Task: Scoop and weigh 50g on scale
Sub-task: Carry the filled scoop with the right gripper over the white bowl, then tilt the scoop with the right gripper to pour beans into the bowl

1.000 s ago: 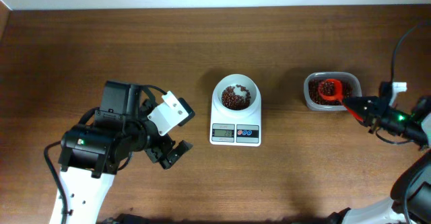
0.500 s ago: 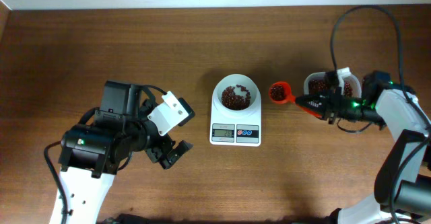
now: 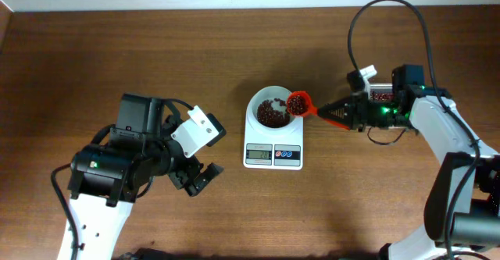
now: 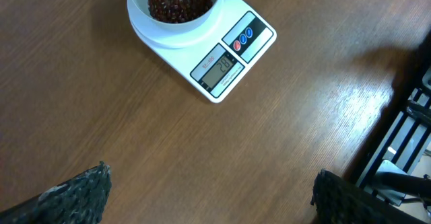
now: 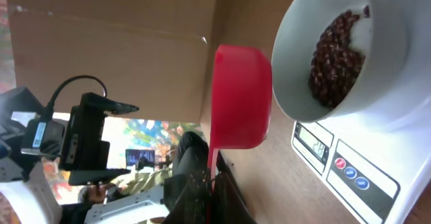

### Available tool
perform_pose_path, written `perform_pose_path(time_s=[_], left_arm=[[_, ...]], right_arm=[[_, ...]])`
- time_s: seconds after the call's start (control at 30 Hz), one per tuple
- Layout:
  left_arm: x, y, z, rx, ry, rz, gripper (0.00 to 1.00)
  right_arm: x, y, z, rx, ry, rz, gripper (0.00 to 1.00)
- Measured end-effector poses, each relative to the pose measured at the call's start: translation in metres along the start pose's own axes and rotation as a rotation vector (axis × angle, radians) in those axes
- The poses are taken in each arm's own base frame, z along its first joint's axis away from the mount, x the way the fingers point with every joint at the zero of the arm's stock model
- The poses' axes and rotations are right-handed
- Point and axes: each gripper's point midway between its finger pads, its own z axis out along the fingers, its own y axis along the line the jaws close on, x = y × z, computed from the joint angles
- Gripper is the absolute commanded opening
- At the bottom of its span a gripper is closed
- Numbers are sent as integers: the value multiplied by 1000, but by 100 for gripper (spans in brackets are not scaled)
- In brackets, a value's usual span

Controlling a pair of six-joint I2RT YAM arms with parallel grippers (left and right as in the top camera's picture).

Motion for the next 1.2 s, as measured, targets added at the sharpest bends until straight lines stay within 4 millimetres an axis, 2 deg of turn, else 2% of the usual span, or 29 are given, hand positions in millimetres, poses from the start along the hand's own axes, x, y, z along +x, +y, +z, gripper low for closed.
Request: perform_pose_path(time_s=[0.1,0.17,0.27,0.43,0.63,0.83,1.2], left_arm=[[0,0,0,0,0,0,99],[0,0,0,0,-1,0,99],[0,0,0,0,0,0,99],[0,0,0,0,-1,0,99],[0,0,0,0,0,0,99],[0,0,0,0,0,0,99],[0,0,0,0,0,0,99]], right_arm=[[-2,3,11,-5,21,-40,4],[1,-1,19,25,41,-52,4],[-7,-9,24,80,35,-125,4],[-28,-10,28,106,-2,-305,4],[-25,-9,39,117,30,-525,4],[-31,-29,36,239,37,-623,4],[-26,-30,36,228,88,-912,4]])
